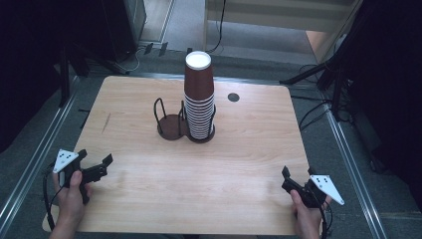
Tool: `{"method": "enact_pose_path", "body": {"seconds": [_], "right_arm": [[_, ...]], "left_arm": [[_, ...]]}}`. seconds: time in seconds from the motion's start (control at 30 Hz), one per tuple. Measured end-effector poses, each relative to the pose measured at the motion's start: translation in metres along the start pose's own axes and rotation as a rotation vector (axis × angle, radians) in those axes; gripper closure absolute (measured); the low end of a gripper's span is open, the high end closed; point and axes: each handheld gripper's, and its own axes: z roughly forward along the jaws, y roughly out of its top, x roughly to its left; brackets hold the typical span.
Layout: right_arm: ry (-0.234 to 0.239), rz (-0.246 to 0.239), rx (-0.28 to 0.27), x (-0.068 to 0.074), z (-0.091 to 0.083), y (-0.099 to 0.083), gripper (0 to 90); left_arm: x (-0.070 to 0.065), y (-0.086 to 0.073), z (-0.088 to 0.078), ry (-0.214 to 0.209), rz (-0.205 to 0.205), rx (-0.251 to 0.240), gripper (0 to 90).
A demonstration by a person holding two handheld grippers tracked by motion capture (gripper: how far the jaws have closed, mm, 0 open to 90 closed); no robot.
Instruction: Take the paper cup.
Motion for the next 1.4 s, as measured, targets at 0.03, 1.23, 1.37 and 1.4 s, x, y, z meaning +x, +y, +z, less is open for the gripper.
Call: {"method": "enact_pose_path", "body": {"seconds": [0.03, 1.23, 1.37, 1.4], "right_arm": [[0.005, 0.003, -0.006, 0.0, -0.001, 0.0, 10.2], [-0.004, -0.093, -0.106, 0.044, 0.001, 0.042, 11.6], [0.002, -0.109, -0.13, 0.051, 0.002, 0.048, 11.7], [0.009, -0.117, -0.135, 0.053, 0.003, 0.05, 12.4]], "left_arm": [[0.0, 0.0, 0.0, 0.0, 0.005, 0.004, 2.5], [-0.003, 0.0, 0.001, 0.011, 0.021, 0.016, 2.5], [-0.003, 0.0, 0.001, 0.01, 0.021, 0.017, 2.5], [-0.003, 0.0, 0.001, 0.01, 0.022, 0.016, 2.5]]}}
